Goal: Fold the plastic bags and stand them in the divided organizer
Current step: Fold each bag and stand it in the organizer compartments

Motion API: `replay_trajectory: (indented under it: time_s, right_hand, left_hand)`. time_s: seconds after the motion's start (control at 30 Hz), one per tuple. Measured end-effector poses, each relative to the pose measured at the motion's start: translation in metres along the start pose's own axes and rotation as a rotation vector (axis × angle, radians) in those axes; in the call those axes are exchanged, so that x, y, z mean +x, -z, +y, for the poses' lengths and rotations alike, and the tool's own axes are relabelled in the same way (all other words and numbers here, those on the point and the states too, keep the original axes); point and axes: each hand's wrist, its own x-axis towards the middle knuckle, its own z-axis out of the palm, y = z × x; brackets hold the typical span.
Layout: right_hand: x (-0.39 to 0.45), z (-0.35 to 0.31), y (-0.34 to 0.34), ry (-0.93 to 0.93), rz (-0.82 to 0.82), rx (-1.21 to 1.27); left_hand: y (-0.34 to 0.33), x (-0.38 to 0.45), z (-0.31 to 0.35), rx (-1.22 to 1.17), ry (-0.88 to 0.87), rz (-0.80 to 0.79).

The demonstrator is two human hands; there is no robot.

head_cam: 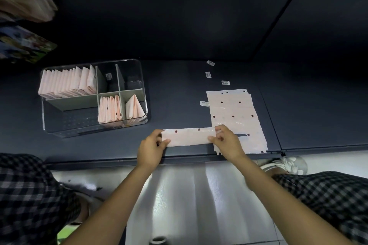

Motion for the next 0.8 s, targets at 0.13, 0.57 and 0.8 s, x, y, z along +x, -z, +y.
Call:
replay_trajectory:
  time_s: [0.13, 0.57, 0.8]
  right_hand:
    - [0.008, 0.000, -0.010, -0.052, 0.068, -0.040]
    - [-0.008, -0.022, -0.016, -0.354, -0.031, 0.233]
    - [-0.031, -0.054, 0.001, -0.175, 0.206, 0.559]
  left_hand:
    - [-0.001, -0.008, 0.002, 0.189, -0.197, 0.216]
    - [-0.033, -0.024, -0.001, 0.507, -0.660, 0.120]
    - [-0.017, -0.022, 0.039, 0.086, -0.315, 0.155]
